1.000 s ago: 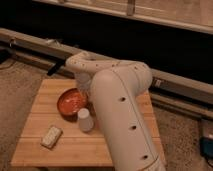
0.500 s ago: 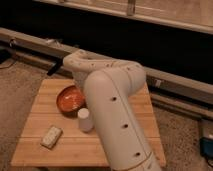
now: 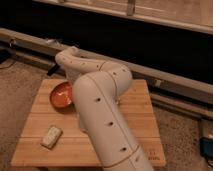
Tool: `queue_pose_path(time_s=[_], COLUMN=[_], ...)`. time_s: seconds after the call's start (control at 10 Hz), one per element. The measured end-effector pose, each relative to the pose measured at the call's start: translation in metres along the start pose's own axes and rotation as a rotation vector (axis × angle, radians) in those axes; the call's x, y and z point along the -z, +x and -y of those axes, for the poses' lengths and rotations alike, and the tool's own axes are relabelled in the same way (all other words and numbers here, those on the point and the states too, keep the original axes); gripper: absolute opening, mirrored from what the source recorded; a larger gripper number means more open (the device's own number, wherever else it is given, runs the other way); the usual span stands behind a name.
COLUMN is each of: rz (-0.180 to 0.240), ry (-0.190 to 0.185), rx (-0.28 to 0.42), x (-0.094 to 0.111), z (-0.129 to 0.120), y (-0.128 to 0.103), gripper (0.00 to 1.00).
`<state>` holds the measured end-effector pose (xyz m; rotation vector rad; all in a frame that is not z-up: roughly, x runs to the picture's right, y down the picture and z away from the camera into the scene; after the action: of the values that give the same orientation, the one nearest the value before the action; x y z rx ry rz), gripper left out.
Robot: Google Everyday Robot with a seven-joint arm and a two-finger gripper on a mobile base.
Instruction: Drag the ceramic bowl in a circle
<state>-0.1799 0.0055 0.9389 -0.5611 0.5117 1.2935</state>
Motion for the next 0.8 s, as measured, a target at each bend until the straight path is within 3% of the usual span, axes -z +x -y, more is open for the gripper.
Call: queue_pose_path(time_s=[0.3, 0.8], rz=[0.003, -0.039], ry=[-0.030, -0.051], rx=[0.091, 0.283], x=[-0.001, 0.004], z=[-0.034, -0.094], y=[-0.006, 0.047], gripper=[0.00, 0.00])
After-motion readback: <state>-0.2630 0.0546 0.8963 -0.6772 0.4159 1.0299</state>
